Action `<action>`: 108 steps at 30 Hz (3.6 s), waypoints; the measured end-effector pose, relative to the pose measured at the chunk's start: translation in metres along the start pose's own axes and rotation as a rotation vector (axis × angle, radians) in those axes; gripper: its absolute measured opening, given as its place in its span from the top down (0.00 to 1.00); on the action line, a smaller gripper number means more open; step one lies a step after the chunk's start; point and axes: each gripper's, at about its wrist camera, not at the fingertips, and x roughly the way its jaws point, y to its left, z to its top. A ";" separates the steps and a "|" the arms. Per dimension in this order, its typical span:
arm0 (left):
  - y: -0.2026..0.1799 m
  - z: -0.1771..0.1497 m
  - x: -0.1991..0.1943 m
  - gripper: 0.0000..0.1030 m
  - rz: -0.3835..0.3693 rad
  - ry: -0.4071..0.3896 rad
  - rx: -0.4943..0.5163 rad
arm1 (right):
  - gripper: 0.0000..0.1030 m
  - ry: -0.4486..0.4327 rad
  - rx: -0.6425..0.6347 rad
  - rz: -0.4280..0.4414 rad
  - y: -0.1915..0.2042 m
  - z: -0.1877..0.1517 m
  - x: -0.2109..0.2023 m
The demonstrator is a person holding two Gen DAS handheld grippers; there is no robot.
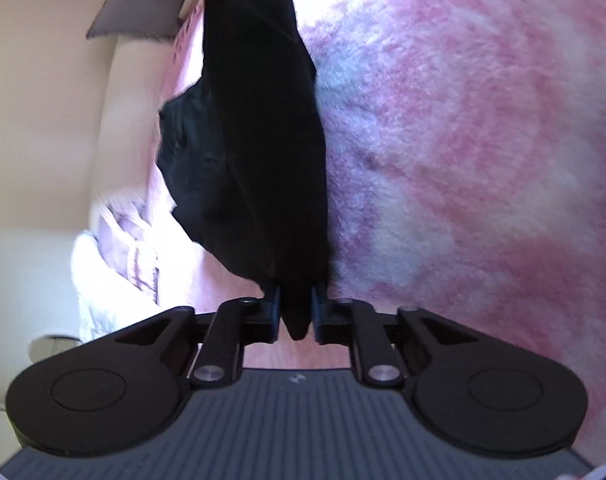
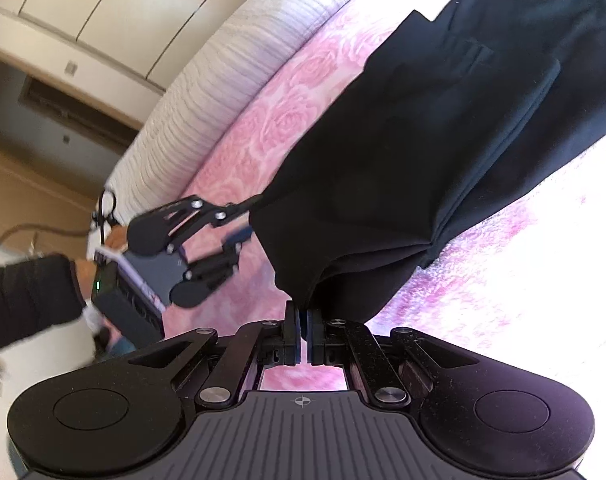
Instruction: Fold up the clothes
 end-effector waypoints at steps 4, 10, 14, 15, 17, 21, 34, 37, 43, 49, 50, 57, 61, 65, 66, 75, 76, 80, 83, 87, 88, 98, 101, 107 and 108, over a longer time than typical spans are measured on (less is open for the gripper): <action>0.011 -0.034 0.034 0.91 -0.051 0.161 -0.128 | 1.00 0.058 -0.121 -0.042 0.015 -0.008 0.008; 0.034 -0.056 0.015 0.91 -0.055 0.186 -0.216 | 1.00 0.047 -0.175 -0.203 0.012 -0.025 -0.005; 0.034 -0.049 0.013 0.91 -0.069 0.178 -0.210 | 0.68 0.004 -0.450 -0.323 0.061 -0.030 0.016; 0.034 -0.047 0.013 0.91 -0.072 0.176 -0.208 | 0.51 -0.009 -0.523 -0.344 0.074 -0.032 0.025; 0.033 -0.043 0.013 0.91 -0.079 0.172 -0.203 | 0.50 -0.018 -0.683 -0.385 0.100 -0.043 0.052; 0.036 -0.040 0.016 0.91 -0.084 0.157 -0.189 | 0.50 -0.045 -0.988 -0.481 0.134 -0.074 0.119; 0.019 -0.087 0.038 1.00 -0.085 0.313 -0.252 | 0.94 0.089 -1.096 -0.540 0.092 -0.050 0.127; 0.027 -0.108 0.025 0.97 -0.016 0.361 -0.292 | 0.93 0.104 -1.072 -0.533 0.092 -0.055 0.110; 0.003 -0.055 -0.017 0.46 0.026 0.082 -0.073 | 0.93 0.091 -0.995 -0.494 0.102 -0.047 0.101; -0.015 -0.014 0.011 0.61 0.035 0.024 0.031 | 0.93 0.092 -0.988 -0.475 0.108 -0.042 0.084; -0.011 -0.013 0.017 0.71 0.029 0.036 0.020 | 0.93 0.094 -0.996 -0.476 0.109 -0.043 0.082; 0.045 -0.014 -0.013 0.91 -0.053 0.123 -0.158 | 0.93 0.097 -1.069 -0.437 0.136 -0.047 0.070; 0.067 -0.006 -0.039 0.91 -0.178 0.165 -0.180 | 0.93 0.125 -1.060 -0.381 0.155 -0.050 0.058; 0.086 0.002 -0.053 0.91 -0.235 0.165 -0.196 | 0.93 0.143 -1.014 -0.367 0.156 -0.044 0.036; 0.090 0.003 -0.052 0.91 -0.233 0.167 -0.193 | 0.93 0.148 -1.011 -0.364 0.157 -0.041 0.030; 0.046 0.000 -0.053 0.76 -0.349 0.208 -0.079 | 0.88 0.201 -1.034 -0.270 0.134 -0.045 0.051; 0.036 -0.004 -0.059 0.76 -0.390 0.231 -0.059 | 0.81 0.230 -1.017 -0.246 0.130 -0.049 0.057; 0.049 -0.024 -0.074 0.76 -0.472 0.277 -0.211 | 0.58 0.230 -0.795 -0.173 0.110 -0.038 0.041; 0.098 -0.040 -0.062 0.72 -0.443 0.308 -0.465 | 0.54 0.100 -0.536 -0.236 0.068 -0.009 0.009; 0.158 -0.044 -0.009 0.67 -0.381 0.250 -0.694 | 0.50 -0.086 -0.124 -0.333 -0.009 0.033 -0.025; 0.170 -0.041 0.010 0.65 -0.374 0.228 -0.739 | 0.48 -0.129 -0.026 -0.340 -0.029 0.042 -0.029; 0.200 -0.021 0.173 0.78 -0.599 0.176 -1.085 | 0.48 -0.235 0.286 -0.229 -0.114 0.074 -0.003; 0.203 -0.029 0.175 0.95 -0.631 0.182 -1.139 | 0.92 -0.216 0.315 -0.207 -0.119 0.073 0.001; 0.235 -0.044 0.177 0.95 -0.558 0.123 -1.239 | 0.93 -0.285 0.193 -0.205 -0.108 0.106 -0.029; 0.238 -0.046 0.185 0.95 -0.556 0.130 -1.260 | 0.93 -0.291 0.190 -0.212 -0.111 0.113 -0.029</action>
